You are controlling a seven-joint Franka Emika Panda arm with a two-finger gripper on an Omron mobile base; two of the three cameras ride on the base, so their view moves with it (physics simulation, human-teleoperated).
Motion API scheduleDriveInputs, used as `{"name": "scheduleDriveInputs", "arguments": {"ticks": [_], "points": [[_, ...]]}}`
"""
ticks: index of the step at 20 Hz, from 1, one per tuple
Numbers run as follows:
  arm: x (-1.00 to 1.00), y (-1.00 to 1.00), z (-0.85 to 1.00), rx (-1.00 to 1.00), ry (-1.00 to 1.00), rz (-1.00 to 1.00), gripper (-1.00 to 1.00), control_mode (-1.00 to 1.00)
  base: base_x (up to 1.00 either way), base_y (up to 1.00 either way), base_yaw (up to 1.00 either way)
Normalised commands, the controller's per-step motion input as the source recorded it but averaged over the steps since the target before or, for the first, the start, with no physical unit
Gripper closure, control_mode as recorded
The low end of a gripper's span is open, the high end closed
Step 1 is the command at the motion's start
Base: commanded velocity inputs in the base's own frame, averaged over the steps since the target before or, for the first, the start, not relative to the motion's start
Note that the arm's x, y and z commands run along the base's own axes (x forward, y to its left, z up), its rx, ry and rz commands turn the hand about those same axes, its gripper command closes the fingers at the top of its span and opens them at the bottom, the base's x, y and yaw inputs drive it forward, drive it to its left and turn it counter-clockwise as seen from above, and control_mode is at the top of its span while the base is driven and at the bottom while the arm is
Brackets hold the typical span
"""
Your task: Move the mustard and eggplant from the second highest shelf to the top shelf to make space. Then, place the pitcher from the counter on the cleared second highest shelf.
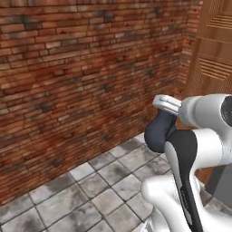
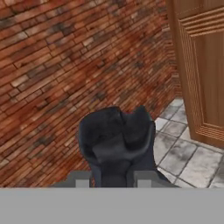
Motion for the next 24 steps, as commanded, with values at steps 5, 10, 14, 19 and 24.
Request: {"name": "scheduleDriveInputs", "arguments": {"ticks": [5, 10, 14, 19, 24], "points": [[0.00, 0.00, 0.00, 0.00, 0.00, 0.00, 1.00, 1.00, 0.46, 0.00, -0.48], [0.00, 0.00, 0.00, 0.00, 0.00, 0.00, 1.00, 1.00, 0.40, 0.00, -0.53], [0.00, 0.00, 0.00, 0.00, 0.00, 0.00, 1.00, 1.00, 0.38, 0.00, -0.56], [0.00, 0.00, 0.00, 0.00, 0.00, 0.00, 1.00, 1.00, 0.44, 0.00, -0.54], [0.00, 0.00, 0.00, 0.00, 0.00, 0.00, 1.00, 1.00, 0.54, 0.00, -0.50]]}}
